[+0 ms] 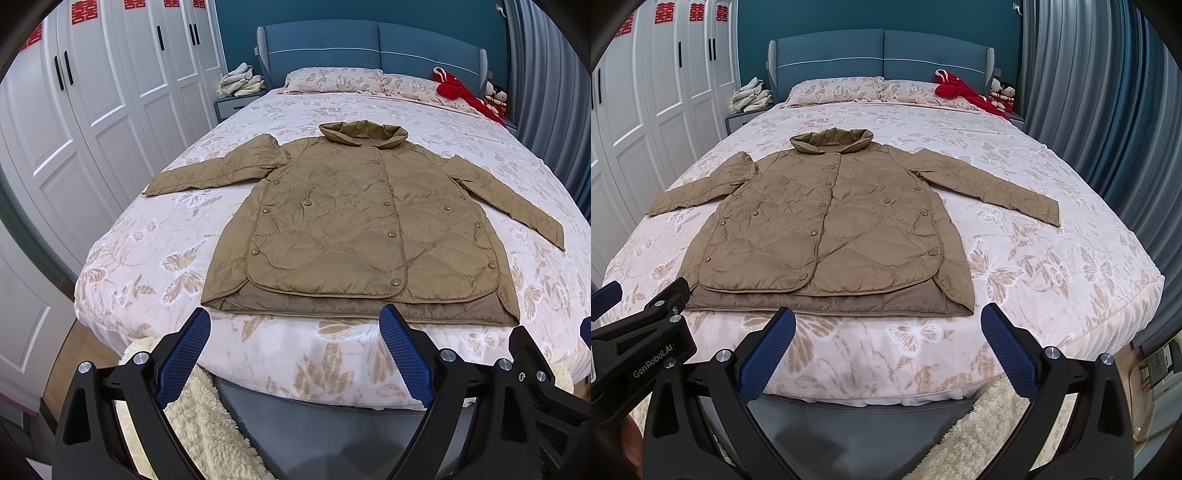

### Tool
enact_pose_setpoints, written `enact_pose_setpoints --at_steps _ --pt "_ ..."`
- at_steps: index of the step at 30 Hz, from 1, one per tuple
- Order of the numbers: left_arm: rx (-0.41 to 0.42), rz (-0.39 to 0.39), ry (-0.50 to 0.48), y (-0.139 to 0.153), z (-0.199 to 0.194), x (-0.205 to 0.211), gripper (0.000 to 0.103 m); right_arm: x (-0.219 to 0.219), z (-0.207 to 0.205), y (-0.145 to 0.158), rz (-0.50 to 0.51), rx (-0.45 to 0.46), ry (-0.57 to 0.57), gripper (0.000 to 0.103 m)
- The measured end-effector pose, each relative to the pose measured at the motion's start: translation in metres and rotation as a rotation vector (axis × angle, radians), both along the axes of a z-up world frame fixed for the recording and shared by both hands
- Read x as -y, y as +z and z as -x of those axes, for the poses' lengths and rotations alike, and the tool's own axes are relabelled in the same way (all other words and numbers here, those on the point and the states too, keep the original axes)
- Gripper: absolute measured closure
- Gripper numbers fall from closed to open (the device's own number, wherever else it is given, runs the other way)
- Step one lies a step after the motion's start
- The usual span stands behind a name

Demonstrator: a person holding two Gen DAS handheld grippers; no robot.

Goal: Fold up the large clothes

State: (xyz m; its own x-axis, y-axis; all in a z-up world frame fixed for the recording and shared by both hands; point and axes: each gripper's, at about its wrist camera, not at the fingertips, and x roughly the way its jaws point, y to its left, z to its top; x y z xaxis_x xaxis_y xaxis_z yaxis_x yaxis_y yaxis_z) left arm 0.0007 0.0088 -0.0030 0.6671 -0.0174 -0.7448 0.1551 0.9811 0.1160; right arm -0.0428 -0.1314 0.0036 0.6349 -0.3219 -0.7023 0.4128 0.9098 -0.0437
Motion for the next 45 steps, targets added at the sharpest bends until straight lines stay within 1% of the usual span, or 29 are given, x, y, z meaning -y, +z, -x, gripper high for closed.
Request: enact_pose_setpoints --at_steps 30,35,36,37,39,40,41,43,45 --pt "-0.005 0.005 0.004 -0.002 0.001 0.002 0.014 -0.001 0.0 -0.003 -0.002 -0.002 0.0 0.005" --pt "-0.018 0.008 0.003 -0.006 -0.001 0.003 0.013 -0.003 -0.005 0.003 -0.015 -0.007 0.008 0.005" --pt "-0.025 0.009 0.003 -0.008 -0.003 0.004 0.012 -0.003 -0.005 0.004 -0.018 -0.006 0.012 0.005" --pt "-0.032 0.017 -0.001 -0.01 -0.005 0.005 0.012 -0.001 -0.005 -0.002 -0.021 -0.006 0.015 0.005" --pt "-0.051 0.036 -0.004 -0.014 -0.013 0.005 0.01 0.009 -0.011 -0.012 -0.072 -0.005 0.041 0.005" --pt "-0.058 0.04 0.012 -0.016 -0.018 0.005 0.01 0.015 -0.016 -0.015 -0.1 -0.002 0.049 0.005" --pt "-0.064 0.047 0.023 -0.017 -0.025 0.003 0.01 0.017 -0.017 -0.021 -0.105 -0.001 0.047 0.005" --pt "-0.08 0.075 0.032 -0.02 -0.039 0.002 0.01 0.034 -0.024 -0.022 -0.125 0.006 0.044 0.005" --pt "-0.086 0.084 0.051 -0.021 -0.051 0.0 0.01 0.058 -0.034 -0.025 -0.177 0.016 0.033 0.005"
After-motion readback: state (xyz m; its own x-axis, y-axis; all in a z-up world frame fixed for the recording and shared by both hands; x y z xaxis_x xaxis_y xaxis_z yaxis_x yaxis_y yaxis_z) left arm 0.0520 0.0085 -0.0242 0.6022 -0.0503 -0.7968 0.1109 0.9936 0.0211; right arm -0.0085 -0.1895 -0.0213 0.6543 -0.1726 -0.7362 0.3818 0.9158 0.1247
